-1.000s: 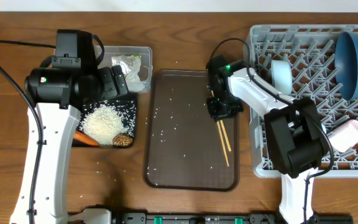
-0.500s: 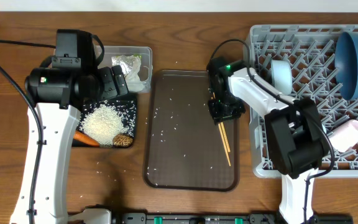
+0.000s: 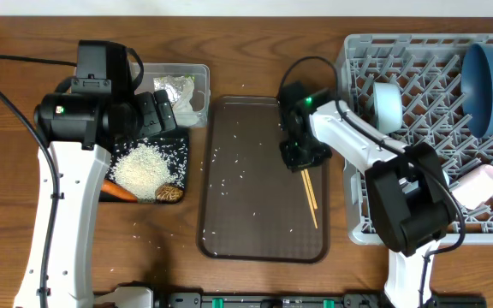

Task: Sort waste into correct bins and load items into the dishwasher rack
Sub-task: 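Grasp a chopstick on the brown tray with the right gripper, then carry the chopstick right and drop it into the rack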

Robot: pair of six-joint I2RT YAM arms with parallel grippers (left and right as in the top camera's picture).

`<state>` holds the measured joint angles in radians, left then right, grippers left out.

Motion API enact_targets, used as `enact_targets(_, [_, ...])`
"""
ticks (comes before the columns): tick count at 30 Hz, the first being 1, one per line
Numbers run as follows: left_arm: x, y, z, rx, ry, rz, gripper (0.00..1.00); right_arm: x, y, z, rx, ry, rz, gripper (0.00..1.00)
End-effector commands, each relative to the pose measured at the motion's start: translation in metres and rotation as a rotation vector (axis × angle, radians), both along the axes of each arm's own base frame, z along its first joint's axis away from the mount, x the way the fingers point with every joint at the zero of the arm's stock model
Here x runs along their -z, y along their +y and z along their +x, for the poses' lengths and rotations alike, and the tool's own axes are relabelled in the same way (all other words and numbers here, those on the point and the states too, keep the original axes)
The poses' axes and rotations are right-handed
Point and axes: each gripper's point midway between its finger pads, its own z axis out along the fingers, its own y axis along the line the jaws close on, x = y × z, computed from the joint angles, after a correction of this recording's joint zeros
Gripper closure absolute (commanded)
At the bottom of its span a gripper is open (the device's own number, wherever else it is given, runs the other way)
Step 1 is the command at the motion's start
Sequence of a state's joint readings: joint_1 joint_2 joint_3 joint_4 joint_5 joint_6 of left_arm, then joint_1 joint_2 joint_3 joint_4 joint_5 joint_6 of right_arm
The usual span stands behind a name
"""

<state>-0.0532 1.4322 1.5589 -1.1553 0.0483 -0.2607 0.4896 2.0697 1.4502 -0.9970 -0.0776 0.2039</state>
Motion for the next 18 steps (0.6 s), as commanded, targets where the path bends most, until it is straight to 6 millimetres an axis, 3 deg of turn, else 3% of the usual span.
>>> enact_targets(1, [0.0, 0.003, -0.002, 0.004, 0.001, 0.016, 0.02, 0.008, -0.001, -0.008, 0.0, -0.003, -0.002, 0.78])
enact_targets(3, [0.0, 0.003, -0.002, 0.004, 0.001, 0.016, 0.02, 0.015, -0.003, -0.01, 0.0, -0.004, 0.0, 0.79])
enact_targets(8, [0.0, 0.003, -0.002, 0.004, 0.001, 0.016, 0.02, 0.022, 0.001, -0.021, -0.032, 0.022, 0.025, 0.99])
enact_targets(11, [0.0, 0.003, -0.002, 0.004, 0.001, 0.016, 0.02, 0.012, 0.006, -0.013, -0.032, -0.004, 0.041, 0.99])
enact_targets(13, [0.0, 0.003, -0.002, 0.004, 0.001, 0.016, 0.02, -0.002, 0.01, -0.004, -0.031, -0.032, 0.057, 0.99])
enact_targets(18, [0.0, 0.003, -0.002, 0.004, 0.001, 0.016, 0.02, -0.079, 0.02, 0.032, -0.016, -0.201, 0.134, 0.99])
